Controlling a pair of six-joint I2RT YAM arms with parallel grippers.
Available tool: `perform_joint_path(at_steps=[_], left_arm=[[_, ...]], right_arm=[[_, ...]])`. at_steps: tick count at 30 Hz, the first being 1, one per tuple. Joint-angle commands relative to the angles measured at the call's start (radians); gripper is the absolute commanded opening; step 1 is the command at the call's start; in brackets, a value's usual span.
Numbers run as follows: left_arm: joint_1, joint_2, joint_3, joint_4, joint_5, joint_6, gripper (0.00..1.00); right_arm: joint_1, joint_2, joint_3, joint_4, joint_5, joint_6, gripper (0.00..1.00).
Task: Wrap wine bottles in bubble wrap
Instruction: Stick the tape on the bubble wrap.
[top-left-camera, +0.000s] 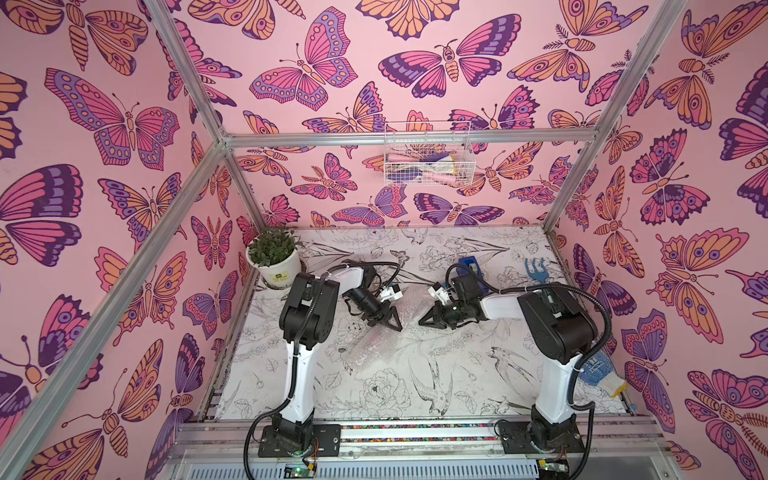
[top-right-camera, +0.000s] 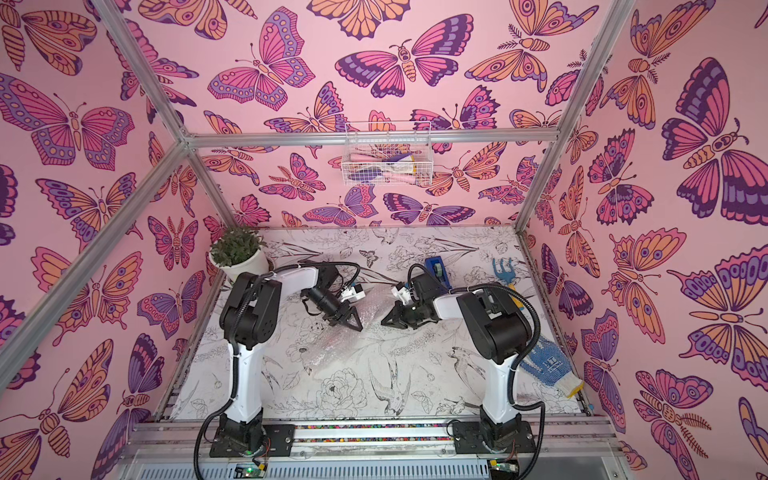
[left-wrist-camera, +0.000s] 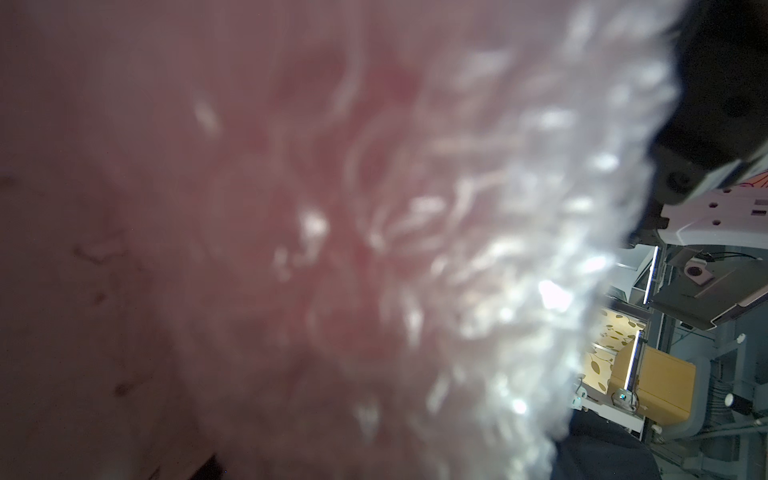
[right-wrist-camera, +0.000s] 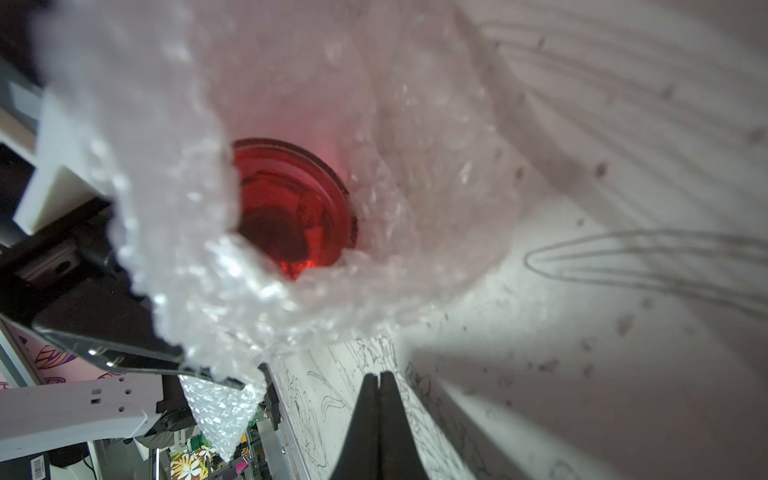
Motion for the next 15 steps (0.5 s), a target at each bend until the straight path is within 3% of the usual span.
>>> perform_joint_path(at_steps=[1, 8, 12, 15], left_arm=[[-0.009, 0.127, -0.075, -0.059, -0.295, -0.04, 0.17], [-0.009, 0.123, -0.078, -0.058, -0.294, -0.043, 0.19], [-0.009, 0.115, -0.075, -0.056, -0.301, -0.051, 0.19], [-0.009, 0.096, -0.069, -0.054, -0.305, -0.061, 0.21]], right_arm=[[0.026, 0.04, 0.082, 0.009, 0.004, 0.009, 0.0], [0.038, 0.07, 0.152, 0.03, 0.007, 0.042, 0.0], [0.032, 0.009, 0.074, 0.038, 0.007, 0.022, 0.0], [0.018, -0.071, -0.017, 0.048, 0.023, -0.004, 0.06]])
